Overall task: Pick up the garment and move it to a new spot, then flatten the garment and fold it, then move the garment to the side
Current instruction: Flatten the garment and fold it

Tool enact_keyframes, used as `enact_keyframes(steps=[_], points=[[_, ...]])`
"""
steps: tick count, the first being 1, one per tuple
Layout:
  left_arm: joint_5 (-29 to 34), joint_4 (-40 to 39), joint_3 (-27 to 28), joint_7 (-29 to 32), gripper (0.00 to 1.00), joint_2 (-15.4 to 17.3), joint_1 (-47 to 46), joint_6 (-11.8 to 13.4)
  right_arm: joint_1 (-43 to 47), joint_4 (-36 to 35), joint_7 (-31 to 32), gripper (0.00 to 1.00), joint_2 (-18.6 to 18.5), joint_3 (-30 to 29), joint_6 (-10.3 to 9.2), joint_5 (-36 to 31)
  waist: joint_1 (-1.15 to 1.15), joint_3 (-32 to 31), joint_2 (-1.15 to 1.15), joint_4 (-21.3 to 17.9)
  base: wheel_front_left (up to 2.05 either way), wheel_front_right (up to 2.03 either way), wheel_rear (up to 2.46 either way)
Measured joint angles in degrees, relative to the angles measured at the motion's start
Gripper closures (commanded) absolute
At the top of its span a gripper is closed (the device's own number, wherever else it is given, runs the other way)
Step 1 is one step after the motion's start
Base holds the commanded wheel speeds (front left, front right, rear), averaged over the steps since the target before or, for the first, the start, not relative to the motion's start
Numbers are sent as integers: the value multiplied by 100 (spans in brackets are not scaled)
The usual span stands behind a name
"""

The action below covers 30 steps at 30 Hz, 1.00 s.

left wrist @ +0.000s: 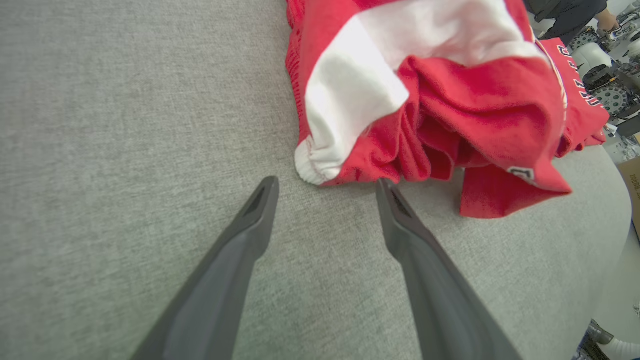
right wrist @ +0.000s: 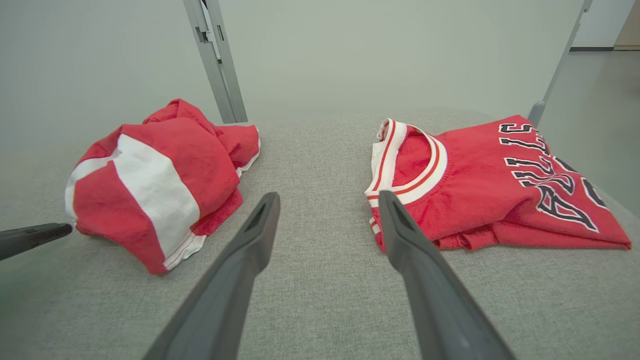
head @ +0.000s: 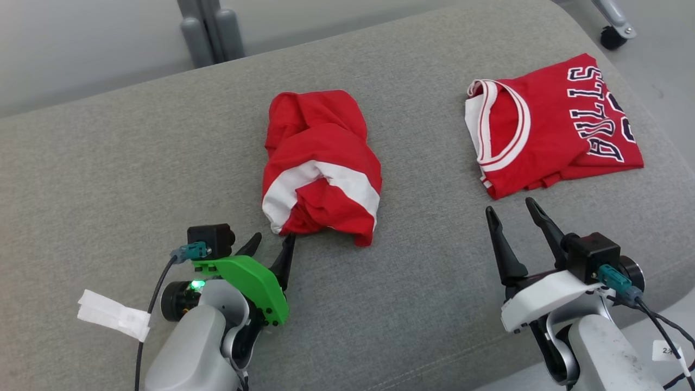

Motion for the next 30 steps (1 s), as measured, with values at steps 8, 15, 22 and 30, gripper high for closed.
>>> enact_keyframes(steps=[8,15,22,30], points=[[-231,533,-26,-326,0,0,-342,287,-54,113,-92,0,-1,26,0,30,0,152,0,-395,0,0,0],[-427,799,-194,-589,100,0,-675,342,-109,154,-100,0,-12,69,0,35,0,174,0,-434,0,0,0],[-263,751,-635,-1048,100,12,-1127,719,-107,170,-98,0,-47,27,0,35,0,88,0,-319,0,0,0],[-616,-475,-1689,-1126,100,2,-2161,846,-102,174,-76,0,-43,70,0,36,0,-96,0,-154,0,0,0]])
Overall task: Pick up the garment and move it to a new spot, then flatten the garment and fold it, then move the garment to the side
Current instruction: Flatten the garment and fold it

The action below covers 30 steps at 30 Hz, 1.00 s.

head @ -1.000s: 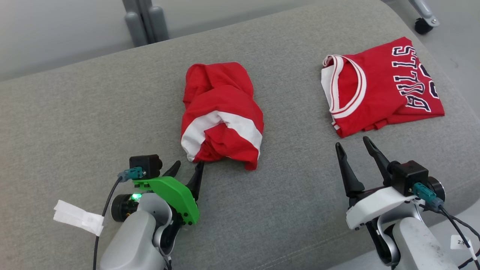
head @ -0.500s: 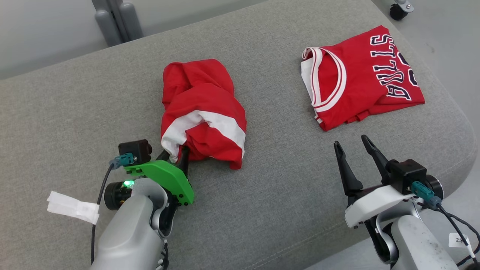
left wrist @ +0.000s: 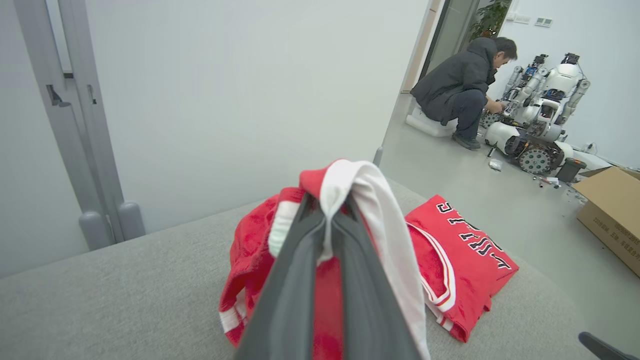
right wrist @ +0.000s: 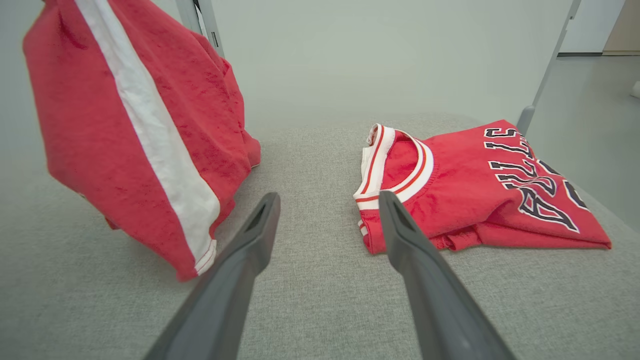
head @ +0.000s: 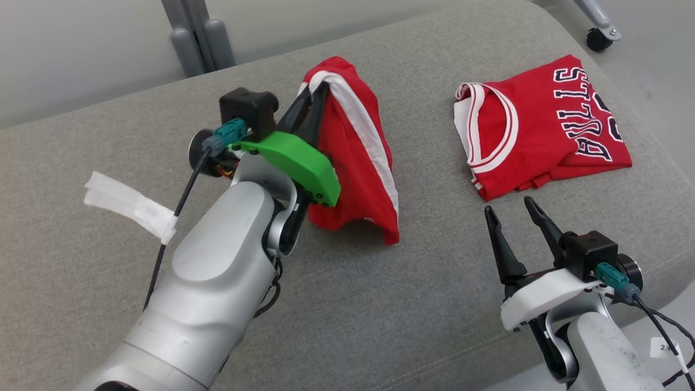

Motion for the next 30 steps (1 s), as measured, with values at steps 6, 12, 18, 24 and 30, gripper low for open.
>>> enact_keyframes(steps=[6,12,18,24,30], points=[[-428,-767,-647,-205,100,-4,-460,334,23,-4,19,0,2,-36,0,-1,0,-79,0,150,0,0,0],[-279,-302,-1094,-277,100,30,-424,826,36,-24,10,0,43,-77,0,0,0,-79,0,395,0,0,0],[-241,487,-1251,-302,100,650,452,923,48,-43,-15,0,29,-167,0,-1,0,-47,0,740,0,0,0],[-70,749,-1539,-267,100,968,1068,931,59,-85,-5,0,11,-200,0,-18,0,-32,0,1110,0,0,0],[-81,850,-1584,-324,51,1020,1365,980,53,-121,42,0,3,-138,0,-20,0,-24,0,1425,0,0,0]])
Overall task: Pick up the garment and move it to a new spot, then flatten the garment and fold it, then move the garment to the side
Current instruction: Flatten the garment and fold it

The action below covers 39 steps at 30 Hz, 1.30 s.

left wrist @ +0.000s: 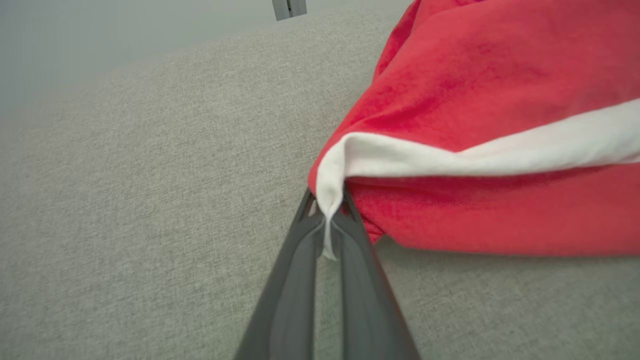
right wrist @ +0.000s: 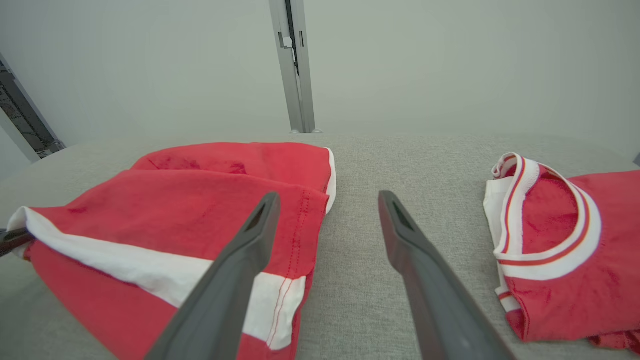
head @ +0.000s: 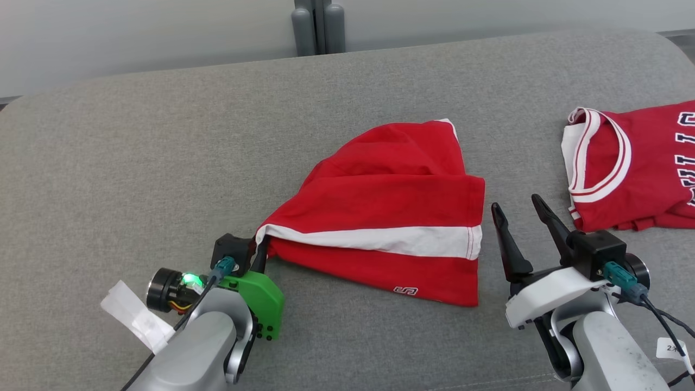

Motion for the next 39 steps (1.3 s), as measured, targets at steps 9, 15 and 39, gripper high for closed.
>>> enact_keyframes(steps=[9,15,39], points=[[-98,-196,308,-187,0,43,325,-37,-19,-8,20,0,-67,9,0,10,0,-75,0,152,0,0,0],[221,-1728,1700,-208,0,324,1003,-26,99,-88,51,0,-129,-194,0,2,0,-192,0,188,0,0,0],[2004,-3026,5645,-213,0,-882,3105,-1595,602,-158,193,0,119,-431,0,-33,0,-765,0,176,0,0,0]])
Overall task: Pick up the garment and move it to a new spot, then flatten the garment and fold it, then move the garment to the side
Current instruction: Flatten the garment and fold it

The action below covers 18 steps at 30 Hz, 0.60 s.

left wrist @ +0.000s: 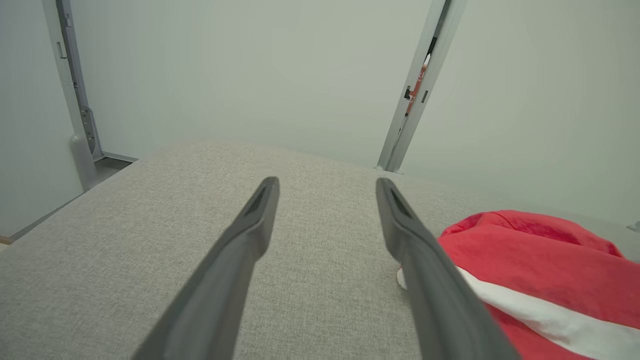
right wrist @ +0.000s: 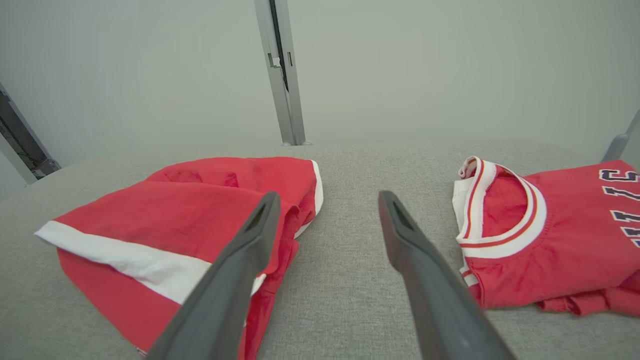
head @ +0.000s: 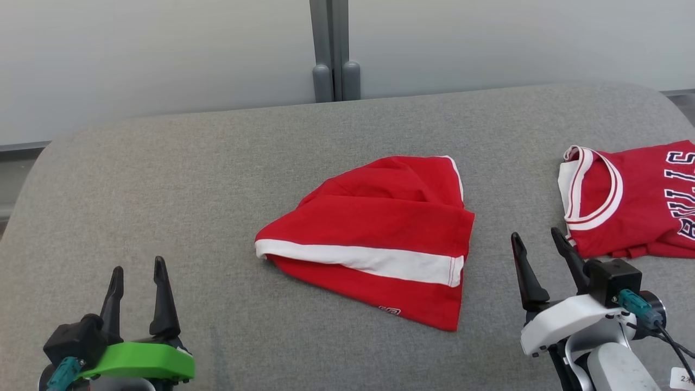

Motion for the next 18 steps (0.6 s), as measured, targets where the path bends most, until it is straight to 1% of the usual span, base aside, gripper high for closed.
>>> enact_keyframes(steps=[7,18], points=[[135,203,57,0,0,-83,25,-183,102,34,-32,0,62,3,0,11,0,-61,0,1,0,0,0],[218,196,-45,0,0,-118,44,-224,112,7,-31,0,94,5,0,11,0,-34,0,-4,0,0,0]])
